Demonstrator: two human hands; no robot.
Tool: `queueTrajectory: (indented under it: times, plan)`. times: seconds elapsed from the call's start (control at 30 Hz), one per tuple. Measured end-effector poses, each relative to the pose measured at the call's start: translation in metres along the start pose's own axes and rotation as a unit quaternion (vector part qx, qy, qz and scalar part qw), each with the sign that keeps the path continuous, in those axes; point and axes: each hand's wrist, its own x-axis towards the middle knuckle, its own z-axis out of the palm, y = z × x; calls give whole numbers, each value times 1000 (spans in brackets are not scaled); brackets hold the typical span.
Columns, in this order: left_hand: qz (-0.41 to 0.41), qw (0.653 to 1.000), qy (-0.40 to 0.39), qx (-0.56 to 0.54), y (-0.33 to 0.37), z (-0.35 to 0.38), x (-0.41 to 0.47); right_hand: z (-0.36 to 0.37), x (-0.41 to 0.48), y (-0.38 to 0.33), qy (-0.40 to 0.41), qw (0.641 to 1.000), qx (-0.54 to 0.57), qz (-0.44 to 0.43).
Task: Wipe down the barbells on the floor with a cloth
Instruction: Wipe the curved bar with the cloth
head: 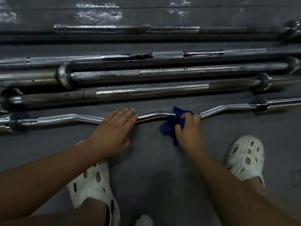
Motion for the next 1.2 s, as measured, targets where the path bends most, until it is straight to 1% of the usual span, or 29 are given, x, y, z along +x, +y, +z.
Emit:
queueTrajectory:
  times: [0.03, 0.1, 0.13, 0.17, 0.2, 0.23, 0.27, 0.3, 0.37, 0.4, 0.43, 0.5, 0.53, 0.57, 0.63, 0.67, 0.7, 0.73, 0.77, 0.8, 0.83, 0.87, 0.93, 0.97, 1.0, 1.07, 1.1, 1.13, 1.2]
  plan:
    - [0, 1000, 1, 1, 1, 1, -1, -2, 5, 9, 18, 1000, -2, 26]
    - [-4, 1000, 9, -1, 0, 2, -5, -8, 14, 10, 95, 984, 25, 146]
    - [-5, 1000, 10, -2, 0, 2, -5, -4, 12, -2, 107, 982, 30, 154]
    - [-6, 1000, 8, -4, 0, 2, -6, 2, 7, -16, 77, 993, 5, 88]
    - [-10, 1000, 4, -7, -1, 3, -7, 9, -3, -33, 16, 999, -19, -23]
    - [-15, 1000, 4, -9, -2, 3, -8, 17, -10, -42, -49, 991, -45, -118]
    - [-19, 1000, 4, -9, -3, 3, -9, 18, -12, -47, -88, 982, -39, -166]
    - [-21, 1000, 5, -8, -4, 3, -11, 19, -8, -48, -81, 983, -39, -157]
    - [-29, 999, 10, -9, -8, 4, -15, 19, 0, -47, 8, 1000, -10, -19]
    - [-32, 999, 12, -7, -9, 4, -16, 21, -1, -55, 33, 999, -5, 13]
    - [-34, 999, 12, -6, -9, 4, -17, 27, -7, -63, 23, 999, -27, -37]
    - [-33, 999, 12, -6, -9, 4, -18, 41, -23, -77, -61, 973, -74, -211]
    - [-33, 999, 13, -7, -9, 3, -18, 42, -21, -77, -76, 961, -88, -250]
    - [-34, 999, 13, -9, -9, 3, -19, 40, -14, -76, -58, 966, -95, -233]
    - [-42, 999, 20, -16, -11, 2, -21, 39, -1, -72, 25, 990, -94, -99]
    - [-45, 999, 24, -18, -12, 2, -21, 43, -4, -76, 41, 992, -90, -72]
    - [-49, 998, 23, -17, -13, 3, -21, 50, -11, -82, 35, 988, -93, -116]
    - [-52, 998, 18, -17, -13, 3, -21, 59, -25, -90, -7, 975, -99, -199]
    - [-58, 998, 13, -20, -14, 3, -22, 71, -42, -93, -52, 950, -107, -287]
    - [-66, 998, 11, -23, -14, 2, -22, 77, -50, -91, -68, 923, -126, -357]
    - [-71, 997, 11, -25, -16, 2, -24, 74, -44, -87, -79, 907, -136, -391]
    - [-73, 997, 13, -23, -18, 2, -26, 70, -33, -81, -74, 908, -146, -385]
    - [-73, 997, 17, -15, -23, 3, -30, 61, -18, -72, -41, 957, -138, -254]
    - [-72, 997, 16, -11, -24, 3, -32, 59, -21, -76, -31, 971, -125, -202]
    - [-72, 997, 13, -8, -24, 3, -32, 61, -28, -84, -35, 966, -125, -222]
    - [-74, 997, 6, -8, -22, 3, -32, 72, -49, -89, -77, 914, -160, -364]
    - [-74, 997, 5, -11, -22, 2, -31, 72, -50, -85, -85, 893, -181, -404]
    - [-73, 997, 6, -11, -23, 2, -32, 67, -44, -81, -78, 897, -191, -392]
    - [-74, 997, 11, -8, -26, 4, -34, 56, -27, -77, -34, 948, -167, -270]
